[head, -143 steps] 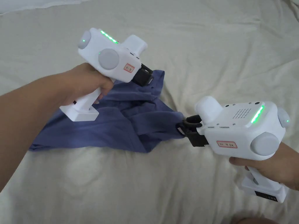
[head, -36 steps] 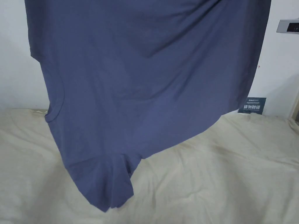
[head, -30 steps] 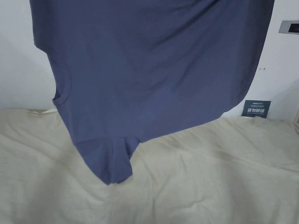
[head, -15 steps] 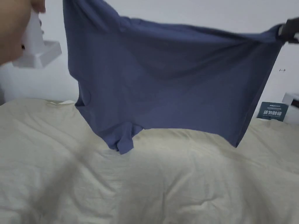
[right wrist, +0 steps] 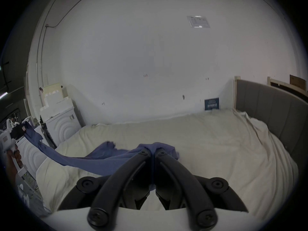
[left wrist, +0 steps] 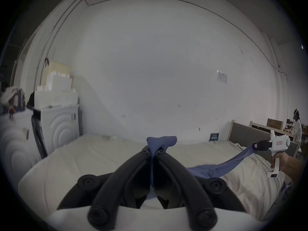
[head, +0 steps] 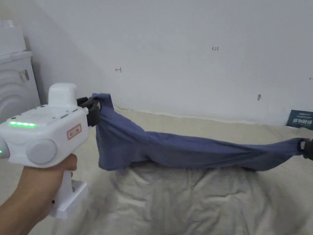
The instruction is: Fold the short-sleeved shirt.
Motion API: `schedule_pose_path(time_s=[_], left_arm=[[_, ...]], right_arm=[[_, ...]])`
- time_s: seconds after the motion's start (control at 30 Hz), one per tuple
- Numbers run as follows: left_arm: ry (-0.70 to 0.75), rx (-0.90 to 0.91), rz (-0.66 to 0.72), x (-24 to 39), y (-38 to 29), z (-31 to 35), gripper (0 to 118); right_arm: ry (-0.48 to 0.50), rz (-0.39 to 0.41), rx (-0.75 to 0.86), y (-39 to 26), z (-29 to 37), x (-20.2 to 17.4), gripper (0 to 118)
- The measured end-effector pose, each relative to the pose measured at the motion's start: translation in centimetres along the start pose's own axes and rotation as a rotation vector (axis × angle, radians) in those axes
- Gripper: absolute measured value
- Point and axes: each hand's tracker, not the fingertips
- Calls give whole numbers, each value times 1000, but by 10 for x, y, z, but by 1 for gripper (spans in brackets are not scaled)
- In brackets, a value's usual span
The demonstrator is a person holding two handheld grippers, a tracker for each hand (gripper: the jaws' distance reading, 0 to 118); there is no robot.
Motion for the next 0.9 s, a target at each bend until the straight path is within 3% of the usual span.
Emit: schedule_pose_path(time_s=[0.43, 0.9], left_arm=[[-9, -214, 26, -26, -124, 147, 2], [-11, -335, -1, -21, -184, 224, 2]], right_arm=[[17, -15, -67, -137, 148, -14, 4], [24, -1, -111, -202, 208, -23, 4]])
